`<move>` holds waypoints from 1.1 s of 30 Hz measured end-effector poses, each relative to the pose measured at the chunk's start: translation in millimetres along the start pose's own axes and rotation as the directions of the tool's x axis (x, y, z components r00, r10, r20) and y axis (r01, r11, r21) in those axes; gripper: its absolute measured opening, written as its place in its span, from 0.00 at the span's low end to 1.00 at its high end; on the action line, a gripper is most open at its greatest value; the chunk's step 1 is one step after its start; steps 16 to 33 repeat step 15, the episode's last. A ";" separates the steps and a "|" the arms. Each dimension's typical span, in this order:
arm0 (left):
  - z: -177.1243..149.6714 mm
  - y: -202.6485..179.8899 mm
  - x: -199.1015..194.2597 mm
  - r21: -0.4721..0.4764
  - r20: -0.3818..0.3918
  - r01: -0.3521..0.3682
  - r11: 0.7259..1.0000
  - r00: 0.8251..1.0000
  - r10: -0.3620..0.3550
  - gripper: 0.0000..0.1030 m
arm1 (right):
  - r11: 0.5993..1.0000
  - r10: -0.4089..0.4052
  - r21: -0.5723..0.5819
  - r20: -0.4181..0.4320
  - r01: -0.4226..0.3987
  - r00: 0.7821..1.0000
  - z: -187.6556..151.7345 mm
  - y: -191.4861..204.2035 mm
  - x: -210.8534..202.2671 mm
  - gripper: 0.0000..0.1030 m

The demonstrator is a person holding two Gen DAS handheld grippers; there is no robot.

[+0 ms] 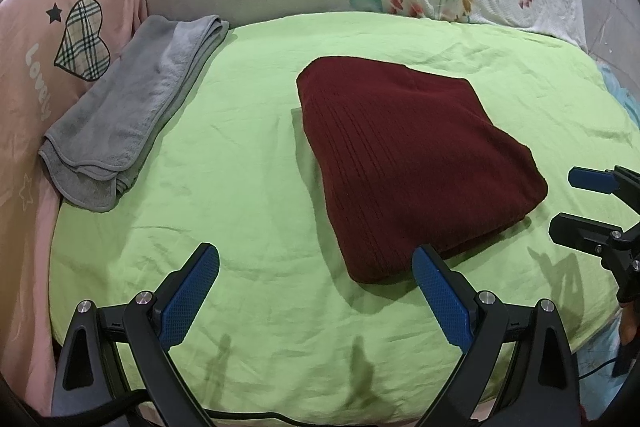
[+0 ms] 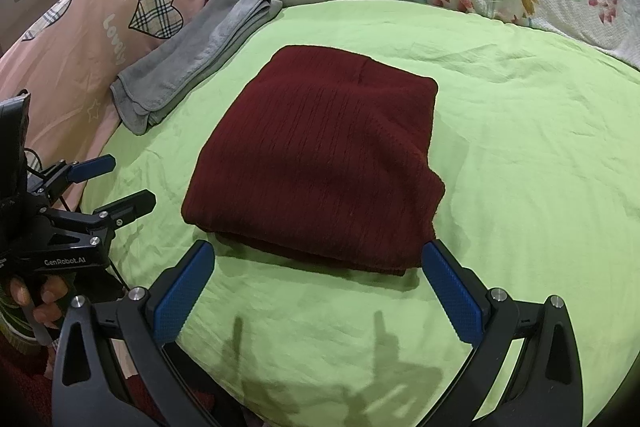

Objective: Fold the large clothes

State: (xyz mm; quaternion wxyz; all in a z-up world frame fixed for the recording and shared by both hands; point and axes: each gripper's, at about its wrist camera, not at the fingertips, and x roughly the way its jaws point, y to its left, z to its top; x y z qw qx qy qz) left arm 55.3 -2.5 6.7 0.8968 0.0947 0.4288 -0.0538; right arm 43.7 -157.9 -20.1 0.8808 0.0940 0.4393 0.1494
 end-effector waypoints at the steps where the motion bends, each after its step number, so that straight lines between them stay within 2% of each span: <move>1: -0.1 0.6 0.5 0.001 0.001 -0.002 1.000 1.000 0.002 0.95 | 1.000 -0.001 0.002 0.001 0.001 1.000 0.7 -0.9 0.1 1.00; 15: 8.0 4.9 10.8 -0.011 -0.004 -0.018 1.000 1.000 0.018 0.95 | 1.000 -0.002 0.027 0.009 0.002 1.000 12.4 -15.9 8.3 1.00; 33: 8.0 4.9 10.8 -0.011 -0.004 -0.018 1.000 1.000 0.018 0.95 | 1.000 -0.002 0.027 0.009 0.002 1.000 12.4 -15.9 8.3 1.00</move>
